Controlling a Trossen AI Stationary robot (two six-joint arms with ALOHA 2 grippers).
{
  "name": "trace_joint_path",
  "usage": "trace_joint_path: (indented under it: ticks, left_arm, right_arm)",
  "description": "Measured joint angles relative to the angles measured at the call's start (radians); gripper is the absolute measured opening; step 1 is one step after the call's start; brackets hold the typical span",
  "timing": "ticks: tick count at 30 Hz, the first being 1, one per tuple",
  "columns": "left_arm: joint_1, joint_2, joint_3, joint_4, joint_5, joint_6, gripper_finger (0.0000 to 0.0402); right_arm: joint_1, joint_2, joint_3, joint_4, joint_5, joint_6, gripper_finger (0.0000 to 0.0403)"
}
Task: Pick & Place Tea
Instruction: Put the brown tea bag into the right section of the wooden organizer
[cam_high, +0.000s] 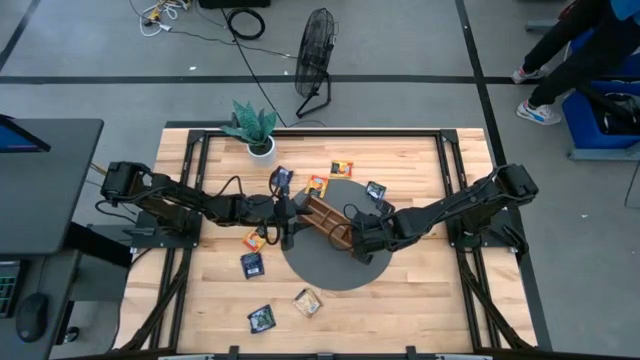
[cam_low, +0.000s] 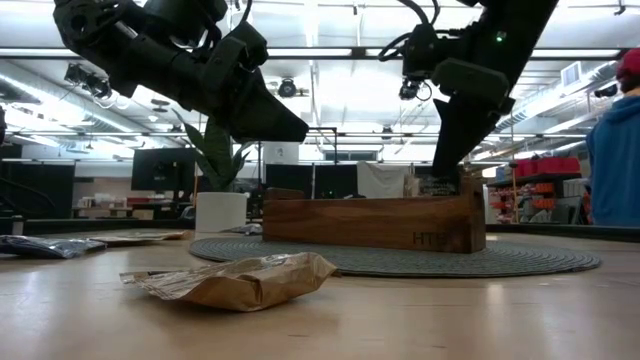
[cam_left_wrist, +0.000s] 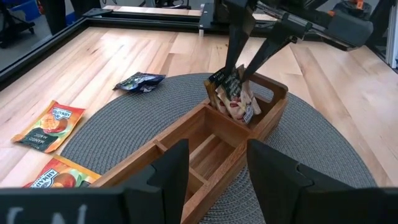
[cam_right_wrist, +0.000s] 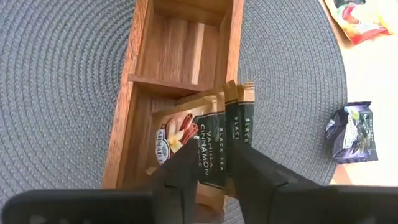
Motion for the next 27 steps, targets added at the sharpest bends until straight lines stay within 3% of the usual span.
trace_joint_path:
  ticks: [16,20,27]
  left_arm:
    - [-0.008,0.000,0.000,-0.006,0.014,-0.040,0.0165]
    - [-0.035,-0.001,0.000,0.017,0.005,-0.051,0.0165]
    - [-0.128,-0.008,-0.052,0.154,-0.048,0.026,0.0165]
  right_arm:
    - [0.079,-0.043,0.001,0.180,0.078,-0.135,0.0119]
    - [0.127,-0.043,0.001,0.233,0.153,-0.196,0.0119]
    - [0.203,-0.044,0.001,0.383,0.170,-0.302,0.0119]
